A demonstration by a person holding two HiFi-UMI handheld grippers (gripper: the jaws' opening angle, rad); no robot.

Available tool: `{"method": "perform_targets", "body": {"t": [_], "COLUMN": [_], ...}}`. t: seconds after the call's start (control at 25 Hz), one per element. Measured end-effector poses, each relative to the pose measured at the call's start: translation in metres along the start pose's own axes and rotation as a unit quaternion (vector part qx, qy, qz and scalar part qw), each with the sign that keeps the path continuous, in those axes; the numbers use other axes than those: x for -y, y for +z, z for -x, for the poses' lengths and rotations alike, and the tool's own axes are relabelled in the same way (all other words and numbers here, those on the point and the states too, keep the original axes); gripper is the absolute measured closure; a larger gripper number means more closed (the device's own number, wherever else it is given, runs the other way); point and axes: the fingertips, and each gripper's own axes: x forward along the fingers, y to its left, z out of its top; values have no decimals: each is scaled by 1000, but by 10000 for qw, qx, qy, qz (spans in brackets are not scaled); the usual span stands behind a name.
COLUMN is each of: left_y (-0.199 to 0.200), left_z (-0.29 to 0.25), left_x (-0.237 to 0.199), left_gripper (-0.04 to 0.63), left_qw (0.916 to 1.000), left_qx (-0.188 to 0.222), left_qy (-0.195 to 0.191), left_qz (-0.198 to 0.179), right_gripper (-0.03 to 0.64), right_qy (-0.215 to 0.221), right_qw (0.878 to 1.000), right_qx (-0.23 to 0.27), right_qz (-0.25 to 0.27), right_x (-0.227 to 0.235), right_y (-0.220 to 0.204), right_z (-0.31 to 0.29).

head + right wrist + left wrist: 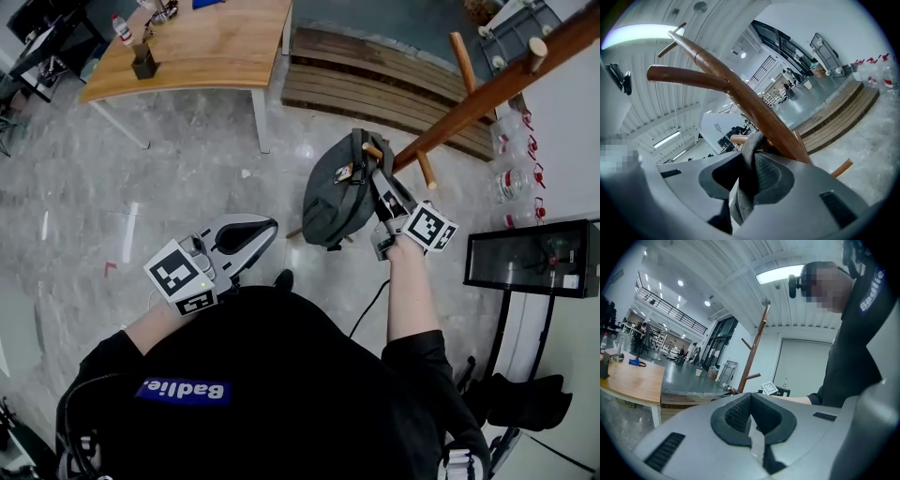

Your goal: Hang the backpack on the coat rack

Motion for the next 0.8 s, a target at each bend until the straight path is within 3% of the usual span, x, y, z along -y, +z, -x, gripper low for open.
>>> {"method": "perform_targets", "body": {"t": [0.2, 0.44, 0.64, 0.8], "left_y": [-4, -1, 3, 5], "left_z": [-5, 5, 29, 53], "left_x": [9, 17, 16, 12], "left_gripper": [586, 586, 586, 586], "left_qw": [9998, 9984, 9961, 9930], "left_qx": [-11, 109, 105, 38], "left_qy": [-204, -549, -876, -1176], "left_qz": [-9, 44, 90, 103], "right_gripper": [545, 491, 486, 486], "right_qy": [-243, -976, -1521, -1883], "right_qw": [9984, 9893, 9795, 9659], "right_qx": [51, 152, 403, 507], "right_qz": [517, 1070, 1259, 1704], "right_x": [8, 16, 2, -30], "right_y": [-7, -17, -30, -41], "right_z": [-3, 7, 37, 54]}}
